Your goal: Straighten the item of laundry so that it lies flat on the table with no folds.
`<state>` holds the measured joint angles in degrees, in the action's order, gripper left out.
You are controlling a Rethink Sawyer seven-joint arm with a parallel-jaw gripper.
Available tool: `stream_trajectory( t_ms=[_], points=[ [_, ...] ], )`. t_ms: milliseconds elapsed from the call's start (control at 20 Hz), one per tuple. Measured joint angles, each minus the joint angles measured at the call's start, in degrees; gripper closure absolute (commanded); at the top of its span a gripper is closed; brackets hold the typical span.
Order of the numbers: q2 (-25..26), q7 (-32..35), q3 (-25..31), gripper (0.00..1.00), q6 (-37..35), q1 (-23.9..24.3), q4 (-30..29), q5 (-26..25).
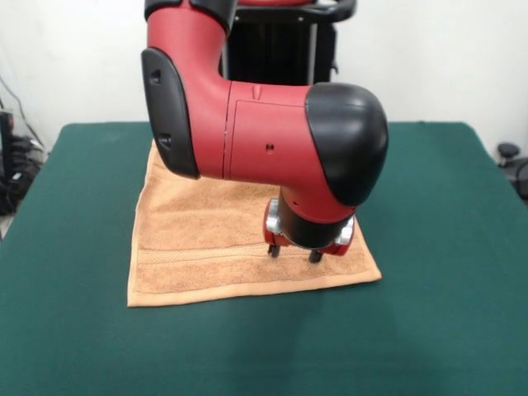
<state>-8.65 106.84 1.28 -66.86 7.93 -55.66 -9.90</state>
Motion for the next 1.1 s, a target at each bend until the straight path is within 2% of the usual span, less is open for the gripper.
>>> stream_trajectory(
  t_ms=[1100],
  points=[
    [-0.1,0.0,-0.8,0.0,1.1,-0.7,-0.1,0.0]
  ],
)
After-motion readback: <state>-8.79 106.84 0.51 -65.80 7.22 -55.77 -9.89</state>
